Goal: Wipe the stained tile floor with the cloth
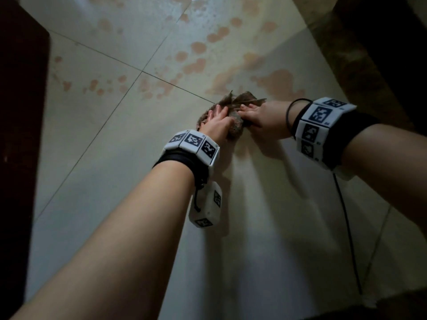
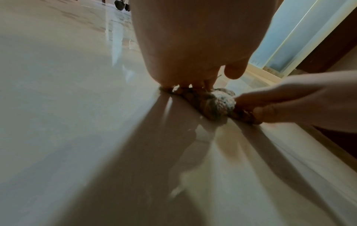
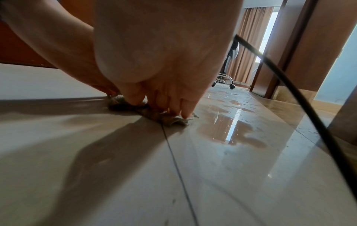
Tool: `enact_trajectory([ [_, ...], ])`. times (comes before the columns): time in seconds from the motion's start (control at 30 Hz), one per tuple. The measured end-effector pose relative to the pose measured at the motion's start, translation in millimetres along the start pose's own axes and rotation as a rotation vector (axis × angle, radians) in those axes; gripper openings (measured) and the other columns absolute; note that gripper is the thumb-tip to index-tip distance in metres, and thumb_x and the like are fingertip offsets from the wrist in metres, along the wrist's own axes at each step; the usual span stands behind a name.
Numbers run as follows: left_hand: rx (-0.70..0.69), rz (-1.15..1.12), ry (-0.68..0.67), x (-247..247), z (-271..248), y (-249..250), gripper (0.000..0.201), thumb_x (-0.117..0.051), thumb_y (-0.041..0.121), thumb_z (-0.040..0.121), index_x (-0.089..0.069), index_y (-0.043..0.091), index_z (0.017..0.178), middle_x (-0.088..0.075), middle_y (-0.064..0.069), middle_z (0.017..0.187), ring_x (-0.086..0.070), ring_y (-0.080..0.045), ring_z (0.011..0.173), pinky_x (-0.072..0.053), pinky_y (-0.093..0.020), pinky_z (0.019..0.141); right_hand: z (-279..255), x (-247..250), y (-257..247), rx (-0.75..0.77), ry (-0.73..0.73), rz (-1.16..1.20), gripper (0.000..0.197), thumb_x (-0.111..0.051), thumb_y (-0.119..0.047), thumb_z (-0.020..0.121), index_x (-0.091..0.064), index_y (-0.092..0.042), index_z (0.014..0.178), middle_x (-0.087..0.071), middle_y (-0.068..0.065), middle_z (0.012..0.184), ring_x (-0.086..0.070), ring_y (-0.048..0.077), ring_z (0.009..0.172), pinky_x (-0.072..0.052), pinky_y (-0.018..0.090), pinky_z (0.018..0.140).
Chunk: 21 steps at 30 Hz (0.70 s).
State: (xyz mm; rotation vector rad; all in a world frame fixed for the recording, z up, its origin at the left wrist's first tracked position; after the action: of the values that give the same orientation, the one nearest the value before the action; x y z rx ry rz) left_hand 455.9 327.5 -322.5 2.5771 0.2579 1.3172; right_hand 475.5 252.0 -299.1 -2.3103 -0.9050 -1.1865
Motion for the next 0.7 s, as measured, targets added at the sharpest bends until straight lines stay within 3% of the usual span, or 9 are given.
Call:
enact_trajectory([
  [0.07, -0.006, -0.083, -0.048, -2, -9, 10, 0.045, -0.028, 0.011, 0.102, -0.031, 0.001, 0.146, -0.001, -0.019, 0.16, 0.004, -0.035, 0.149, -0.001, -0.042, 0.122, -10, -8, 2, -0.017, -0.013, 0.003, 0.053, -0.027, -0.026, 0.103, -0.016, -0.014, 0.153, -0.009, 0.01, 0.161, -0.019, 0.023, 0.148, -0.017, 0.031, 0.118],
  [0.13, 0.011, -0.218, -0.044, 3, -17, 20, 0.047, -0.027, 0.009, 0.103, -0.025, -0.001, 0.148, -0.002, -0.018, 0.16, 0.003, -0.032, 0.149, -0.002, -0.036, 0.121, -20, -15, 4, -0.036, -0.031, 0.009, 0.054, -0.028, -0.027, 0.102, -0.013, -0.014, 0.153, -0.006, 0.01, 0.161, -0.017, 0.022, 0.149, -0.017, 0.032, 0.118],
  [0.23, -0.02, -0.248, -0.065, -4, -24, 32, 0.047, -0.026, 0.008, 0.103, -0.022, -0.004, 0.148, 0.0, -0.019, 0.16, 0.003, -0.031, 0.149, -0.002, -0.029, 0.117, -30, -28, 5, -0.056, -0.095, -0.001, 0.06, -0.034, -0.026, 0.1, -0.008, -0.013, 0.153, -0.003, 0.01, 0.161, -0.015, 0.024, 0.149, -0.017, 0.034, 0.12],
  [0.37, -0.118, -0.072, -0.117, -28, -31, 35, 0.042, -0.035, 0.008, 0.1, -0.037, -0.001, 0.141, 0.002, -0.018, 0.16, 0.007, -0.038, 0.147, 0.002, -0.042, 0.12, -46, -40, 0, -0.067, -0.147, -0.025, 0.066, -0.038, -0.028, 0.099, -0.004, -0.012, 0.153, -0.001, 0.011, 0.161, -0.014, 0.023, 0.149, -0.016, 0.034, 0.119],
  [0.57, -0.206, 0.001, -0.16, -53, -54, 42, 0.041, -0.045, 0.007, 0.096, -0.043, 0.002, 0.137, 0.002, -0.018, 0.16, 0.009, -0.038, 0.147, 0.001, -0.046, 0.121, -68, -58, -12, -0.049, -0.184, -0.034, 0.064, -0.037, -0.028, 0.099, -0.006, -0.011, 0.153, -0.003, 0.013, 0.161, -0.017, 0.025, 0.149, -0.019, 0.034, 0.12],
  [0.7, -0.171, -0.051, -0.215, -57, -75, 46, 0.045, -0.036, 0.003, 0.099, -0.033, -0.003, 0.144, 0.002, -0.018, 0.16, 0.006, -0.032, 0.148, 0.004, -0.029, 0.116, -86, -70, -20, -0.052, -0.209, -0.003, 0.062, -0.035, -0.026, 0.1, -0.006, -0.013, 0.153, -0.002, 0.012, 0.161, -0.016, 0.025, 0.149, -0.02, 0.034, 0.119],
])
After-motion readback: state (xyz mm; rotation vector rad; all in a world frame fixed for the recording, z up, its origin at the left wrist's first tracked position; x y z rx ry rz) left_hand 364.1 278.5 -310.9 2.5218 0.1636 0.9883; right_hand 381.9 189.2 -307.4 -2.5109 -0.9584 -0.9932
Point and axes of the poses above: each hand's wrist, its own z-axis towards the middle knuckle, its own x-axis out of the back of the hand, y = z × x, the point moved 9 cm from there along z, towards the middle knuckle
